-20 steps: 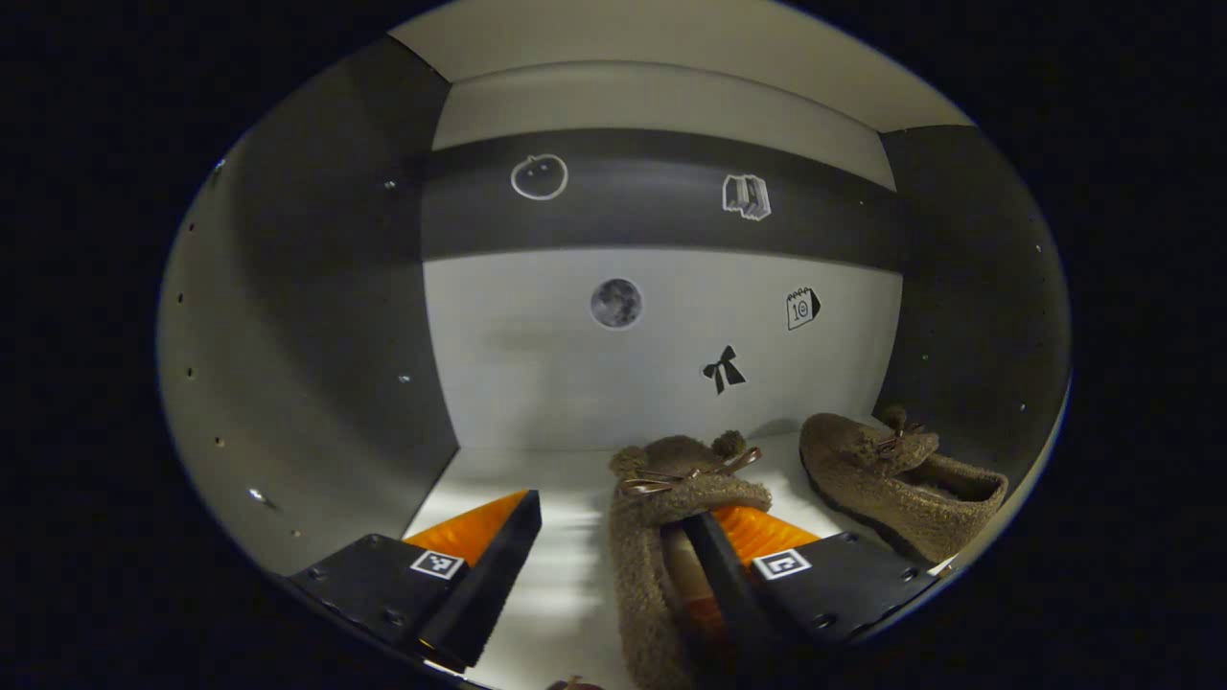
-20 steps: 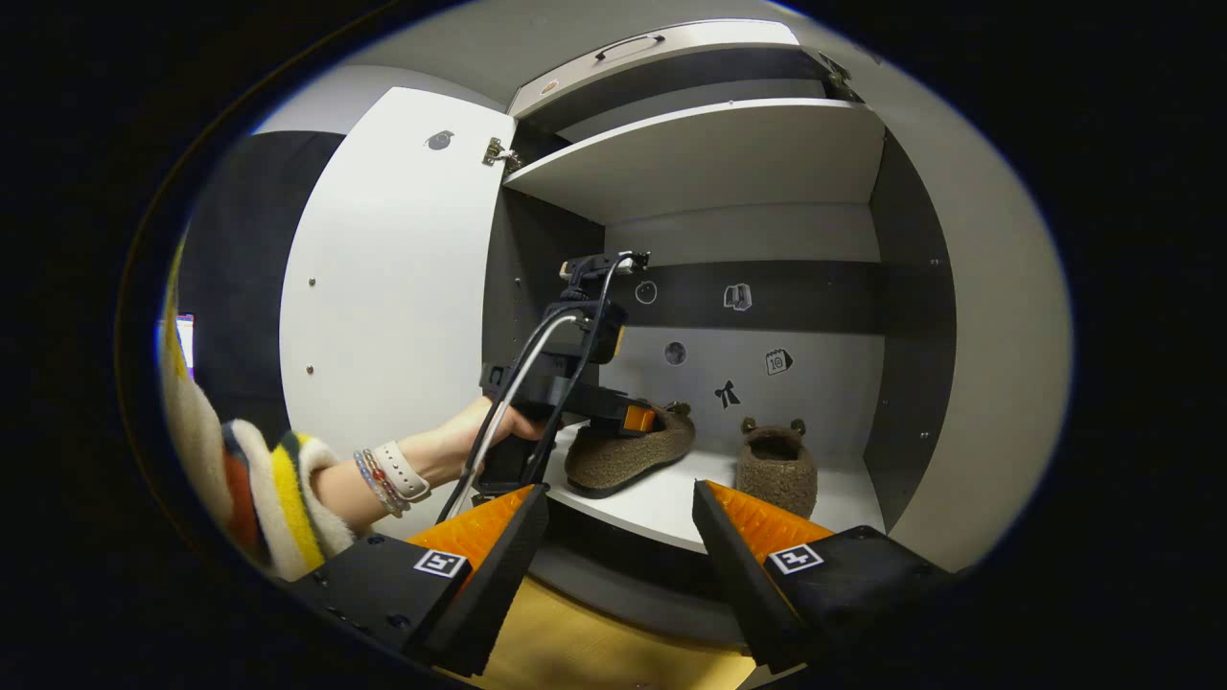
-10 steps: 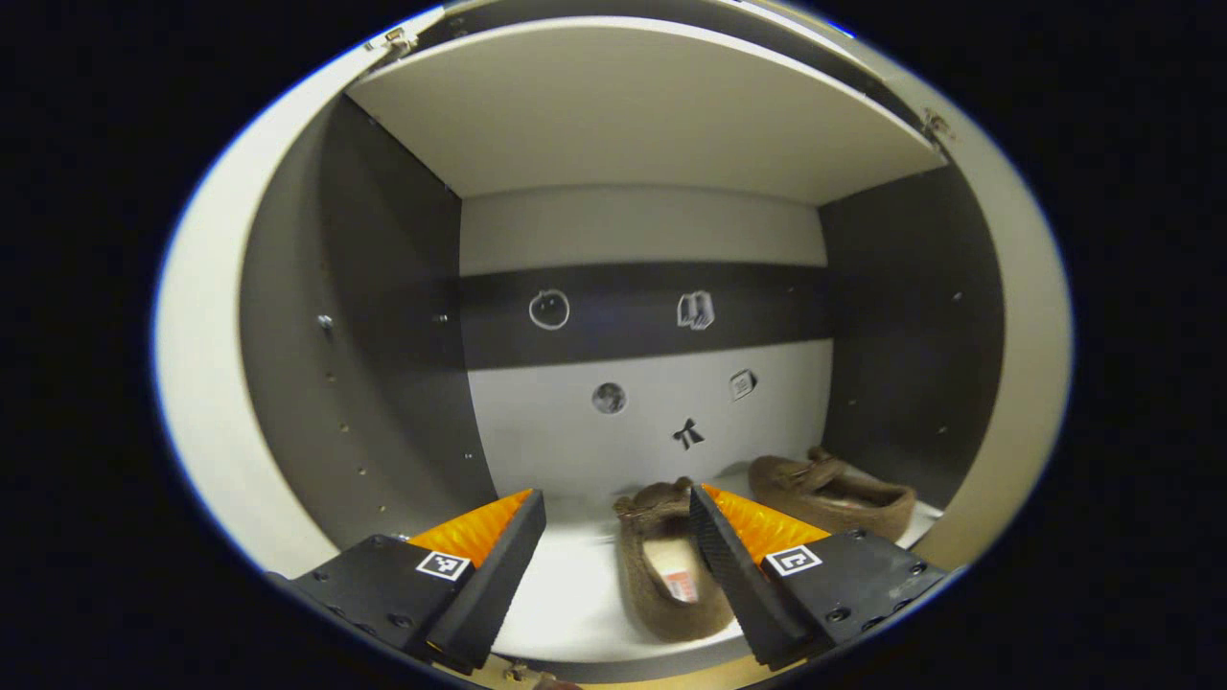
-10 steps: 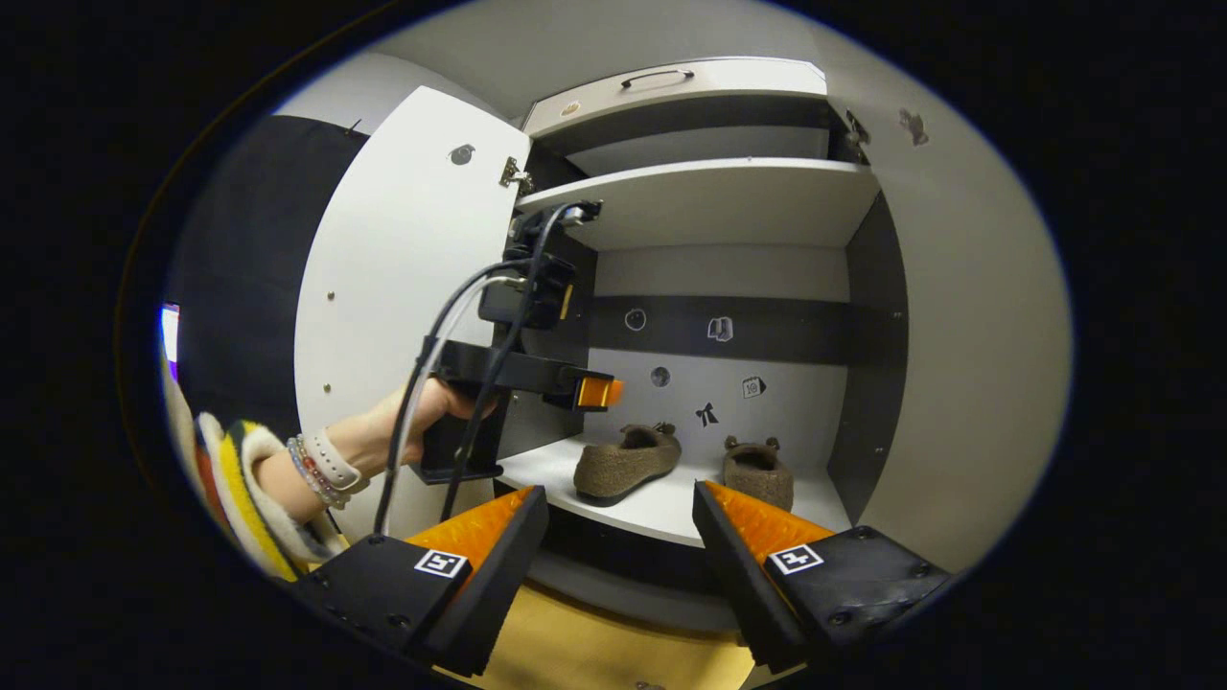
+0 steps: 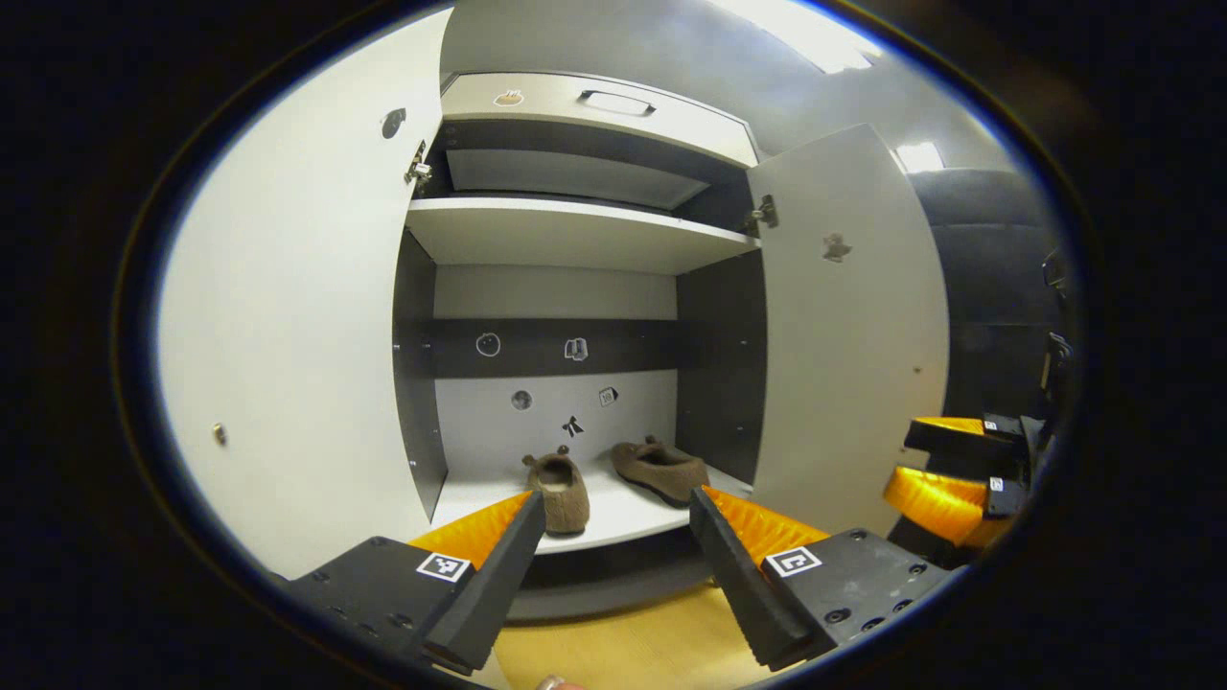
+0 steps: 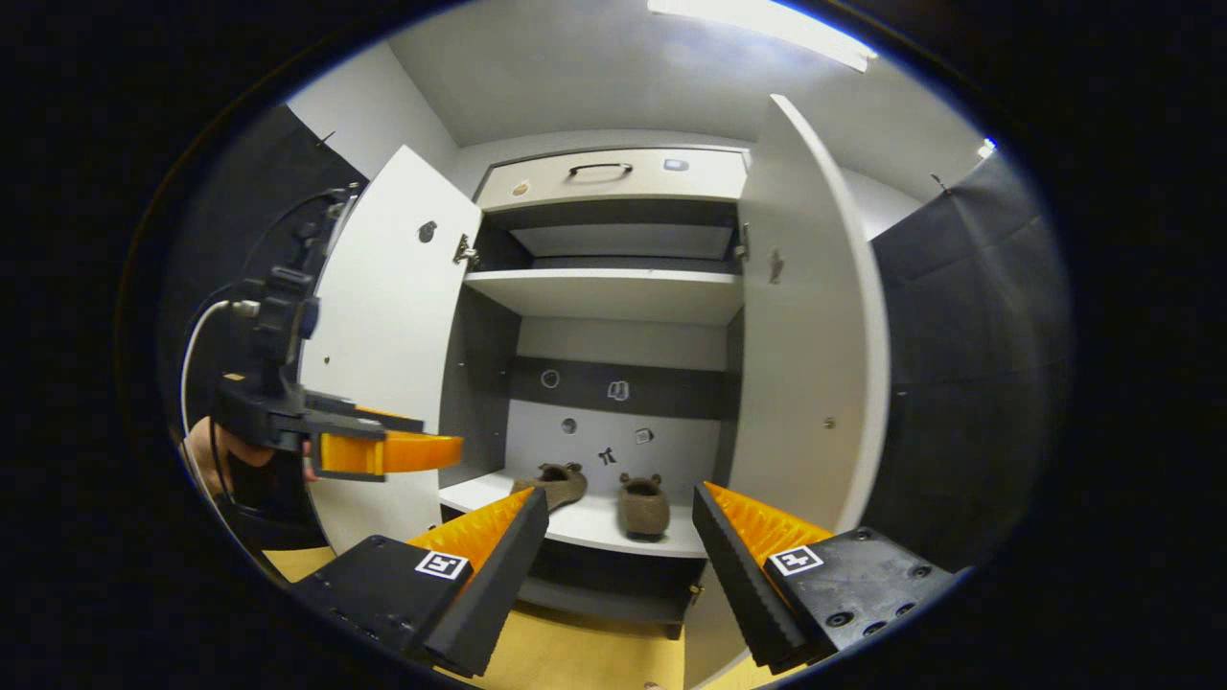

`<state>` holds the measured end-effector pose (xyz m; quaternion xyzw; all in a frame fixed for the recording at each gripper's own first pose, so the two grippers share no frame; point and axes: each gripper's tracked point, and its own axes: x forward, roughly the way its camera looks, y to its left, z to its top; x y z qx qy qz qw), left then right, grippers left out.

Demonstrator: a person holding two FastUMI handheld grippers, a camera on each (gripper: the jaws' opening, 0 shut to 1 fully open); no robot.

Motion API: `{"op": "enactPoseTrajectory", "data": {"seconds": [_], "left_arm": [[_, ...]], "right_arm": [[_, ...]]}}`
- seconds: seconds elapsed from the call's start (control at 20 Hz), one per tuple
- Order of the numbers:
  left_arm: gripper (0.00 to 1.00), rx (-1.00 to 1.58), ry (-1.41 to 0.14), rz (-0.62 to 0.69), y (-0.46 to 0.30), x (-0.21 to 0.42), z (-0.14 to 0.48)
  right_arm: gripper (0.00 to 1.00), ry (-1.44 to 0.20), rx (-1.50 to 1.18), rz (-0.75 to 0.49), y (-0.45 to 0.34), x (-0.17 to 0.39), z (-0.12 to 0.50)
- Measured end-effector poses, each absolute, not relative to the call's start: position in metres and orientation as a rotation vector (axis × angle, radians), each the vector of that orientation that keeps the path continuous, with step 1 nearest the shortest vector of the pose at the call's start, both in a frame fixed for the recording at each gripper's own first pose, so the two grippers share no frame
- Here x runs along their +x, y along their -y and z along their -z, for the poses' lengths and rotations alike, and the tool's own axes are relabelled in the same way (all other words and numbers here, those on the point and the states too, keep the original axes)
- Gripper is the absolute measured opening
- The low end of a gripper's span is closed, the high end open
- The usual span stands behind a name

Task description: Grab one shoe with the right hand and put it into the shoe cabinet, grab the other shoe with the left hand and put it into the shoe cabinet; then close the right door with the right hand and the left door with the left hand.

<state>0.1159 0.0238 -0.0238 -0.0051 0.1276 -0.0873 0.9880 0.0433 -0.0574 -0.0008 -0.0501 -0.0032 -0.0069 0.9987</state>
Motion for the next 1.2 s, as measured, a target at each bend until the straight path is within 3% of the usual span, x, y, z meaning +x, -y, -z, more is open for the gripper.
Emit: {"op": "enactPoseTrajectory", "data": {"seconds": [0.25, 0.4, 0.95, 1.05, 1.2], "left_arm": [[0.96, -0.038, -0.267, 0.219, -0.037, 0.052, 0.009], [0.96, -0.044, -0.282, 0.207, -0.060, 0.023, 0.005], [0.97, -0.051, -0.253, -0.172, -0.193, -0.060, -0.016], [0.92, -0.041, -0.243, -0.212, -0.203, -0.060, -0.019], [0.95, -0.046, -0.229, -0.223, -0.205, -0.060, -0.023]], "right_arm": [[0.98, 0.033, -0.136, 0.313, 0.175, 0.004, -0.027], [0.97, 0.035, -0.156, 0.402, 0.231, 0.005, -0.035], [0.94, -0.027, -0.153, 0.258, 0.212, 0.058, -0.017], [0.94, -0.029, -0.137, 0.236, 0.200, 0.059, -0.014], [0.94, -0.030, -0.111, 0.157, 0.164, 0.068, -0.009]]}}
